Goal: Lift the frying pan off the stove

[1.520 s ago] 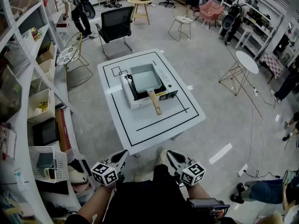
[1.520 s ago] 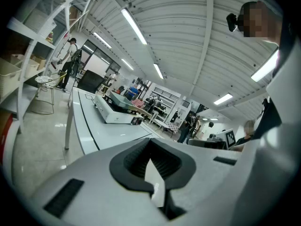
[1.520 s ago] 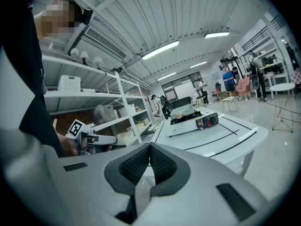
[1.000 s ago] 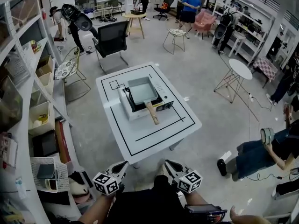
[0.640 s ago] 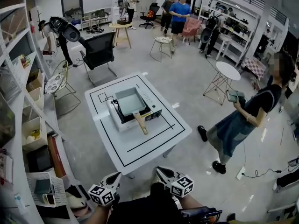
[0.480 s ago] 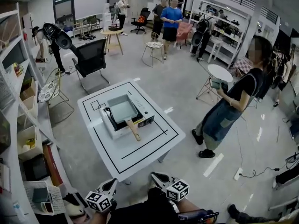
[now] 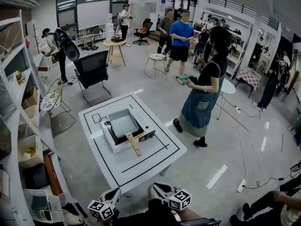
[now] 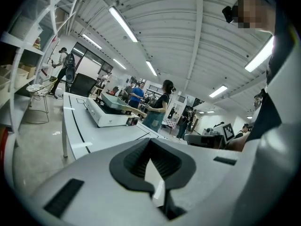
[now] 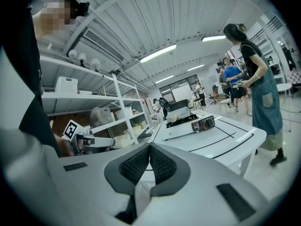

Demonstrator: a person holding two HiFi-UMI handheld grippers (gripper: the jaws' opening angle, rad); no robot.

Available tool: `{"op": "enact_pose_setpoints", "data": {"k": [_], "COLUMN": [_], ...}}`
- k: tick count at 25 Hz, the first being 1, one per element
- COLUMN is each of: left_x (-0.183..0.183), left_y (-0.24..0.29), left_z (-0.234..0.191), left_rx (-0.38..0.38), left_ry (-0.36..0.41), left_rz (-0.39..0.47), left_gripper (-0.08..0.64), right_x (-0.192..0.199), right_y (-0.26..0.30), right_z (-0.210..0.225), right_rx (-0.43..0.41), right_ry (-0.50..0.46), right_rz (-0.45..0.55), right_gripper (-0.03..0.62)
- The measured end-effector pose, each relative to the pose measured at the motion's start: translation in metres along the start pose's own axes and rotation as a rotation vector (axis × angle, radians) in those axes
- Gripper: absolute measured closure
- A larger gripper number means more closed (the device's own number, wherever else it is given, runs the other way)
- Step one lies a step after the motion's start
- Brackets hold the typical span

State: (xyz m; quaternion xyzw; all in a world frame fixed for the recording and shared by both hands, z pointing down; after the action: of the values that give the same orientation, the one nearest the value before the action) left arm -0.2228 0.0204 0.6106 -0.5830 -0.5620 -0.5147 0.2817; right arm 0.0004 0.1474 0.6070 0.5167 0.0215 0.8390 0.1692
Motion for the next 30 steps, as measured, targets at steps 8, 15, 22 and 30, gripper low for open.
{"op": "enact_pose_setpoints", "data": {"k": [8,15,22,30], "left_x": [-0.011,-0.025,-0.049,-0.068], "left_y": [0.021,0.045,0.08,0.114], "left_z": [-0.006,-0.021,-0.042,-0.071], "left_rx": [-0.022,-0.058,-0.088,-0.171], "left_ry": [0.007,-0.01,-0.034,-0.04], "left_rz": [0.005,0.007,0.026,0.006], "left_gripper": [0.552,0.551,0.551,0.551], "right_x": [-0.018,-0.041,-0.066,-0.096], "right_y": [0.012,0.034,0.066,0.105], "right_z": [0.024,0.048,0.083,0.126], "right_rx": [-0.015,-0.037,-0.063,-0.102], "right_ry": [-0.007,-0.014,-0.02,0.007], "right_rz": [-0.01,-0.027,-0.051,-0.067], "right_gripper": [0.566,0.566,0.566,0.566]}}
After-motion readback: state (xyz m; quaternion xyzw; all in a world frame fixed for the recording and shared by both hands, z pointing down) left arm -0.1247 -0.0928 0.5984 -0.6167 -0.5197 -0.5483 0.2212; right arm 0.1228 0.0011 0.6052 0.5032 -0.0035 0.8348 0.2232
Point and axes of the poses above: the fingertips, and each gripper's own axes: y forward along the fingers, z to its right, x out of its underside, the point moved 6 cm from there along -y, backward along the fingers, and after that the axes turned 8 degrees about y, right-handed, at the moved point
